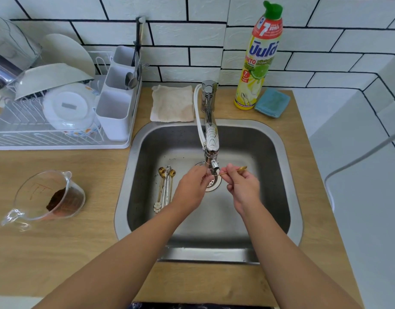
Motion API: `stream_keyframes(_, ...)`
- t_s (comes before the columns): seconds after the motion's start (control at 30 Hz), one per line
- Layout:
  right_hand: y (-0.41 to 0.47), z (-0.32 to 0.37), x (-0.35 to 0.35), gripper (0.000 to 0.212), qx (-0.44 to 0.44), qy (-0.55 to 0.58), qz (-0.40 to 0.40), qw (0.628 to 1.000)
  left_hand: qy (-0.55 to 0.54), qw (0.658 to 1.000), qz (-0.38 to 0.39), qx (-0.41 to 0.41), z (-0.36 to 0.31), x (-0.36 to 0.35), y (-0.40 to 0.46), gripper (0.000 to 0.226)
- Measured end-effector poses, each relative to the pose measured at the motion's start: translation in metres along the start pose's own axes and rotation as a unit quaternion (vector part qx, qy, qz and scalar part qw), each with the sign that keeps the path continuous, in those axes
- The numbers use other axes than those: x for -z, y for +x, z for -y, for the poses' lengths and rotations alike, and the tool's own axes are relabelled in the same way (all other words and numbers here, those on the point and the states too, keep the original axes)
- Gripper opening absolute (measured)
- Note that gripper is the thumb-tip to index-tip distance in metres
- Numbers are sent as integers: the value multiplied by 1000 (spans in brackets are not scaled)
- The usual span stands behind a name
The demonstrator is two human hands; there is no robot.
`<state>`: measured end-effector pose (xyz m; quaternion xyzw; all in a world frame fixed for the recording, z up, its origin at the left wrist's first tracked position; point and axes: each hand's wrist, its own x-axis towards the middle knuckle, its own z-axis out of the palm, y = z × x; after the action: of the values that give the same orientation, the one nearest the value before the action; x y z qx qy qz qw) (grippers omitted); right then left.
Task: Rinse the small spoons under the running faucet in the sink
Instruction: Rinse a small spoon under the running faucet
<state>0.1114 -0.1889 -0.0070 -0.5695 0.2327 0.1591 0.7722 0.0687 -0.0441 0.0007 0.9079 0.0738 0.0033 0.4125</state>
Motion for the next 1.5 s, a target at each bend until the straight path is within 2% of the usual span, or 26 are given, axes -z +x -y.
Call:
stream_keyframes(0.1, -1, 4, -4, 11, -3, 5, 3, 1000, -12, 999, 33, 34, 6, -4, 0, 28)
stream_keyframes(0.17, -2, 6, -5, 10, -16, -1, 27, 1000, -84, 991, 45, 96, 6, -5, -1, 36)
stream_keyframes(0.23, -2, 5, -4, 9, -27, -19, 45, 998, -248, 948, 79, 185, 7, -5, -1, 39)
stream_keyframes(0.3, -2, 5, -2, 8, -25, -24, 41, 999, -366, 897, 123, 215, 9, -4, -2, 32)
stream_keyframes(0.4, 0, 5, 3, 9, -16, -3, 4, 1000, -466, 831, 182, 243, 13, 0, -2, 25)
stream_keyframes(0.43, 1, 5, 4, 9, -16, 6, -3, 1000, -470, 827, 188, 244, 13, 1, -2, 25)
stream_keyframes(0.57, -1, 0, 1, 5, -20, 17, 18, 1000, -414, 866, 127, 249, 8, -2, 1, 22)
stream_keyframes(0.63, -4, -4, -1, 4, -26, 4, 57, 998, -412, 867, 102, 260, 6, -4, 2, 25)
stream_keyframes(0.73, -7, -6, -3, 8, -22, -13, 75, 997, -393, 871, 113, 272, 0, -3, 0, 33)
stream_keyframes(0.83, -6, -3, -4, 9, -6, -24, 52, 998, -262, 934, 131, 206, 1, -3, -6, 32)
stream_keyframes(0.9, -5, -2, -4, 10, 0, -34, 53, 998, -228, 951, 121, 171, 4, -3, -9, 34)
stream_keyframes(1.0, -6, -5, -7, 11, 1, -31, 66, 997, -244, 948, 110, 175, 4, -1, -10, 43)
stream_keyframes(1.13, -5, -3, -10, 15, 8, -16, 44, 999, -270, 940, 94, 186, 5, 4, -3, 42)
stream_keyframes(1.3, -8, -6, -13, 14, 11, -6, 38, 999, -182, 965, 44, 183, 9, 4, 1, 35)
stream_keyframes(1.4, -8, -6, -14, 13, 9, -8, 39, 999, -89, 981, 19, 173, 5, 0, 1, 44)
stream_keyframes(1.43, -7, -5, -14, 12, 10, -14, 41, 999, -92, 981, 28, 169, 5, -1, 0, 46)
stream_keyframes(1.5, -5, -2, -12, 11, 12, -21, 43, 999, -178, 967, 66, 171, 7, 0, -2, 39)
